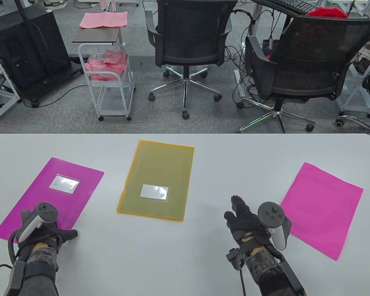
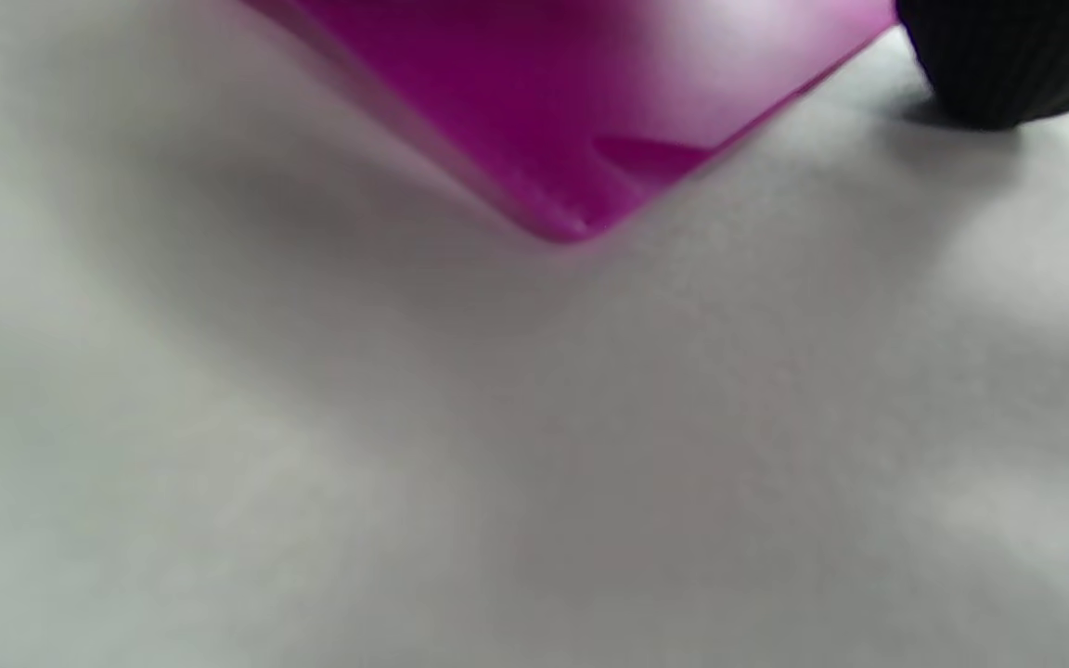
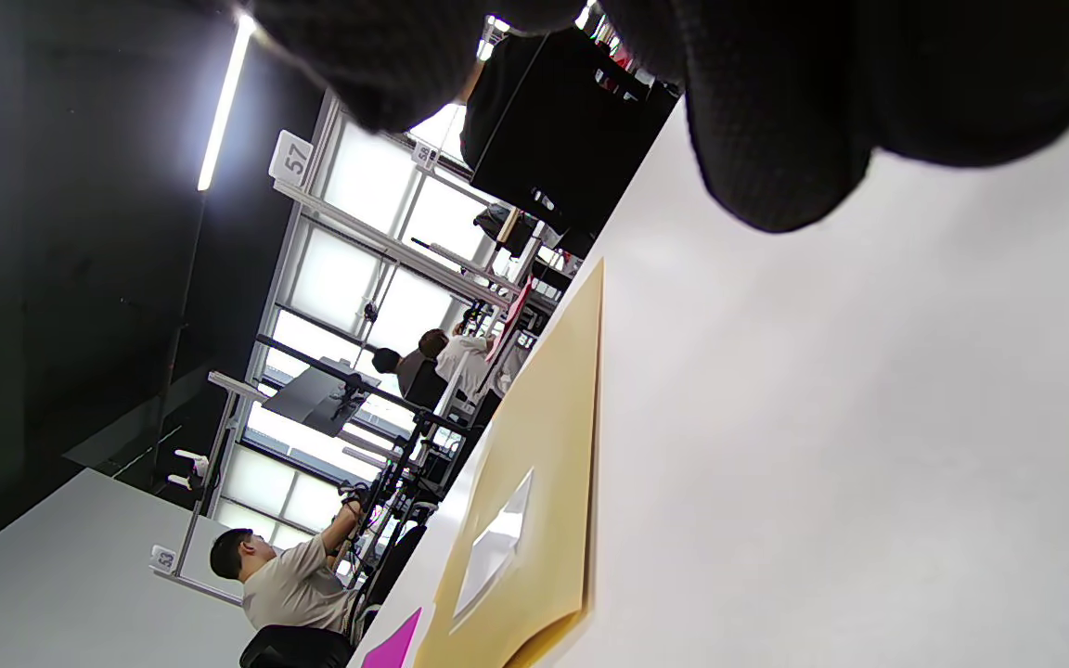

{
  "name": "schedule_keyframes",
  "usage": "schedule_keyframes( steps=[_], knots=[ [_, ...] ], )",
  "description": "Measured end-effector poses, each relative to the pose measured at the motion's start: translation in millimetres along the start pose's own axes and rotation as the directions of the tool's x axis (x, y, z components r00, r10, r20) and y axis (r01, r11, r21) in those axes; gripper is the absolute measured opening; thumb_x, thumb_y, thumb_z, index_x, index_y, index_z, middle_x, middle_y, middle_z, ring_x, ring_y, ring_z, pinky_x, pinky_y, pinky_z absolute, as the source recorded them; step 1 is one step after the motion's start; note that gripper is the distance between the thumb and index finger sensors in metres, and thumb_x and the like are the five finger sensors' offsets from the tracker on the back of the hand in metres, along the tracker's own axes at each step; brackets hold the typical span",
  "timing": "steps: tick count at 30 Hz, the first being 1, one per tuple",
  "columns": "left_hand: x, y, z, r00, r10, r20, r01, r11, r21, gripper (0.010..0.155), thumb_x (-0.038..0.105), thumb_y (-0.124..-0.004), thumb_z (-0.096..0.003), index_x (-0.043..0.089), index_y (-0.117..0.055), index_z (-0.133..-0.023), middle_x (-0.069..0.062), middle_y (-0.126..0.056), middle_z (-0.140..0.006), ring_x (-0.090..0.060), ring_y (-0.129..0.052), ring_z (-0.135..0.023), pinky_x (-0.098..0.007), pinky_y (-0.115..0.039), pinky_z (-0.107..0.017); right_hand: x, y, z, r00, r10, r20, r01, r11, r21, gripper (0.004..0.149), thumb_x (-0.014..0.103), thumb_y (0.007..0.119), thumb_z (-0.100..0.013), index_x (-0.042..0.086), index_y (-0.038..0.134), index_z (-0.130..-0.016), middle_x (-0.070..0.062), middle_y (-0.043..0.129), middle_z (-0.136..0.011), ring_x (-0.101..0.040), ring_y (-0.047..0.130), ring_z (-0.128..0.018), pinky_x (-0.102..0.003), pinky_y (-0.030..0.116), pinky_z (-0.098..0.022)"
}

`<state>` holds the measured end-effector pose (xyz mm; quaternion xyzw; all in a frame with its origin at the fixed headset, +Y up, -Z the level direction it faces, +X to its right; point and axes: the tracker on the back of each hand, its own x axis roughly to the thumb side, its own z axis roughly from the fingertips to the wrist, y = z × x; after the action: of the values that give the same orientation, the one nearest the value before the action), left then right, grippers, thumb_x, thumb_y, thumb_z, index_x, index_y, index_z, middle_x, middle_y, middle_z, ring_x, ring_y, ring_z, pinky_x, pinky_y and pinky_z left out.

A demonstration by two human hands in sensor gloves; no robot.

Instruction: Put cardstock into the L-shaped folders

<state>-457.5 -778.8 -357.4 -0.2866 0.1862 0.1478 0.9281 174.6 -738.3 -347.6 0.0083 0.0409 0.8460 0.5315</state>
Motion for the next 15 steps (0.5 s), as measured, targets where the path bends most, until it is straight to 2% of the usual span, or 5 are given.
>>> schedule_keyframes(
  steps=[1,2,6,9,15],
  knots=[
    [-4,0,-5,1.000,0.024,-0.001,-0.024,0.997,-0.074,0.120,0.082,-0.078,-0.0418,0.017,0.001,-0.106,-0.027,0.006,-0.107,-0.063,-0.005,-0.099,-0.081,-0.021,-0.064,0,0,0,1.000,0.000,0.000,0.000,1.000,0.000,0.070,0.036,0.073,-0.039,0.012,0.038,-0.094,-0.032,0.049,-0.092,-0.043,0.085,-0.057,-0.052,0.080,-0.035],
    [-3,2,-5,0.999,0.033,-0.003,-0.033,0.996,-0.077,0.121,0.082,-0.079,-0.0419,0.017,0.000,-0.106,-0.026,0.008,-0.106,-0.063,-0.003,-0.098,-0.081,-0.019,-0.063,0,0,0,1.000,0.000,0.001,0.000,1.000,0.001,0.070,0.036,0.073,-0.039,0.012,0.038,-0.094,-0.032,0.049,-0.092,-0.043,0.085,-0.057,-0.052,0.080,-0.035],
    [10,16,-3,0.987,-0.161,-0.027,0.161,0.987,0.004,0.106,0.075,-0.080,-0.0427,0.017,-0.021,-0.110,-0.027,-0.021,-0.111,-0.061,-0.040,-0.102,-0.076,-0.039,-0.067,-1,0,-1,1.000,0.000,0.001,0.000,1.000,0.011,0.069,0.036,0.073,-0.040,0.011,0.038,-0.094,-0.032,0.050,-0.091,-0.043,0.086,-0.057,-0.052,0.080,-0.035],
    [19,16,0,0.985,-0.172,-0.026,0.173,0.984,0.036,0.101,0.070,-0.082,-0.0424,0.015,-0.029,-0.109,-0.029,-0.030,-0.110,-0.063,-0.049,-0.098,-0.075,-0.046,-0.067,0,1,-1,1.000,0.007,0.002,-0.007,1.000,0.014,0.069,0.035,0.073,-0.040,0.011,0.039,-0.094,-0.032,0.051,-0.091,-0.043,0.086,-0.057,-0.052,0.080,-0.035],
    [39,13,7,0.924,-0.378,-0.049,0.379,0.898,0.225,0.073,0.048,-0.079,-0.0452,0.009,-0.050,-0.100,-0.029,-0.064,-0.097,-0.054,-0.086,-0.081,-0.066,-0.071,-0.059,3,5,-1,0.999,0.031,0.016,-0.032,0.999,0.039,0.068,0.035,0.073,-0.040,0.011,0.040,-0.094,-0.032,0.052,-0.090,-0.042,0.086,-0.056,-0.052,0.080,-0.034]
  ],
)
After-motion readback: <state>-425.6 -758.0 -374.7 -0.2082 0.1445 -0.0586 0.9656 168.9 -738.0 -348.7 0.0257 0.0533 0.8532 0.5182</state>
